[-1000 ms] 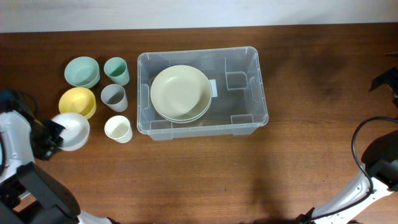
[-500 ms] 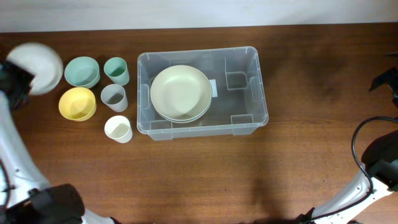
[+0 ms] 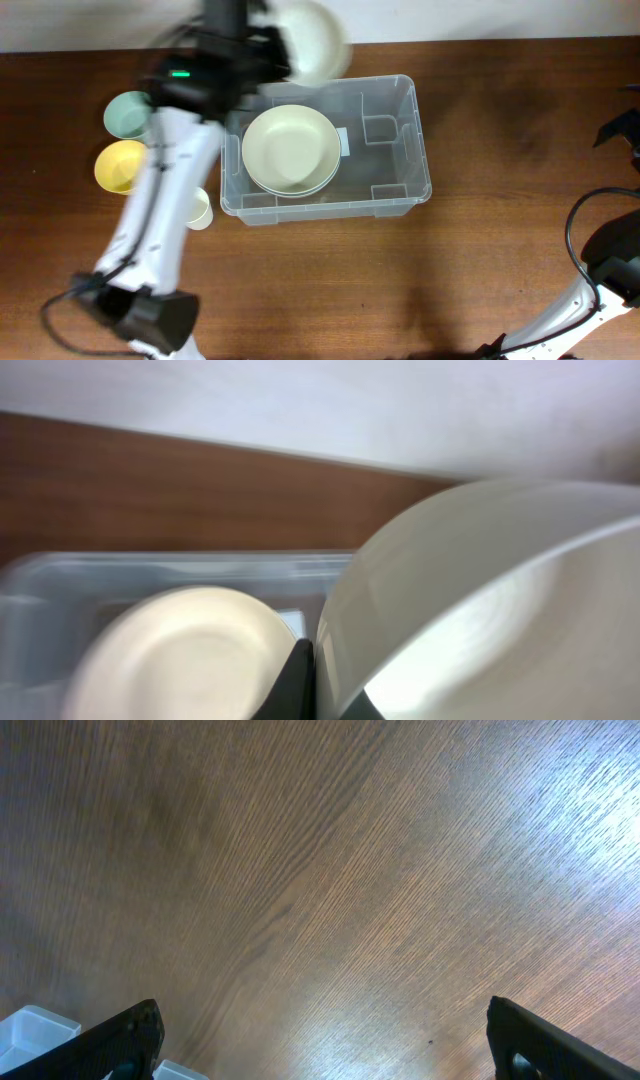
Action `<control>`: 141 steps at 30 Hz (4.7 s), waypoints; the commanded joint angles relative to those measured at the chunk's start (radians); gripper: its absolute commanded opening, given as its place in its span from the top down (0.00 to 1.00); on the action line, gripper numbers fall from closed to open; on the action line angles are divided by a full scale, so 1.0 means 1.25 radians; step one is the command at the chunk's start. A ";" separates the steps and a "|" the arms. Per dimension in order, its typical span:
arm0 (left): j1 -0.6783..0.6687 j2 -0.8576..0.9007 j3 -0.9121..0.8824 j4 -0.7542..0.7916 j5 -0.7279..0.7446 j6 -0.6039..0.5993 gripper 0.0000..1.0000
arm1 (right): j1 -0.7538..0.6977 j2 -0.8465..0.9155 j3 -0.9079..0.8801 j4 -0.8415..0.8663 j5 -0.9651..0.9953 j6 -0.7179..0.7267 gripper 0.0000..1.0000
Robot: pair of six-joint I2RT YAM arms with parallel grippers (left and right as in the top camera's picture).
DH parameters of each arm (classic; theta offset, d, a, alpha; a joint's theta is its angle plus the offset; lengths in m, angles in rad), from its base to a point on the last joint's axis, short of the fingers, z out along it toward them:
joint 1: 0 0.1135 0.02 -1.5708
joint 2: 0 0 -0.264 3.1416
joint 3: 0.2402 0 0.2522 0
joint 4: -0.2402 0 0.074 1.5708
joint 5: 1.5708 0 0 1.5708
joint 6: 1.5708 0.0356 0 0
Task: Pack container
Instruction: 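Lift the white bowl and carry it right into the container, then lower the white bowl beside the stack and open the left gripper, then move the left gripper back to the yellow bowl, then lower the left gripper and grasp the yellow bowl's rim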
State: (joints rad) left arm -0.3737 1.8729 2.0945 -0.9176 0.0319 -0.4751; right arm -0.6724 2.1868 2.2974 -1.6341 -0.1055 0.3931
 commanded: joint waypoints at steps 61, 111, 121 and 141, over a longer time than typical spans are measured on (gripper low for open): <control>-0.144 0.381 0.012 0.035 0.041 0.135 0.66 | 0.003 -0.016 -0.003 0.000 0.004 0.007 0.01; 0.613 0.377 0.313 -0.549 -0.016 0.009 0.01 | 0.003 -0.016 -0.003 0.000 0.004 0.007 0.01; 0.618 0.377 0.065 -0.404 -0.023 -0.066 0.01 | 0.003 -0.016 -0.003 0.000 0.004 0.007 0.01; 0.657 0.378 -0.052 -0.313 -0.037 -0.092 0.01 | 0.003 -0.016 -0.003 0.000 0.004 0.007 0.01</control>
State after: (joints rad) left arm 0.4461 2.3486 2.0476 -1.3228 -0.0181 -0.5774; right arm -0.6724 2.1868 2.2978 -1.6341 -0.1051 0.3931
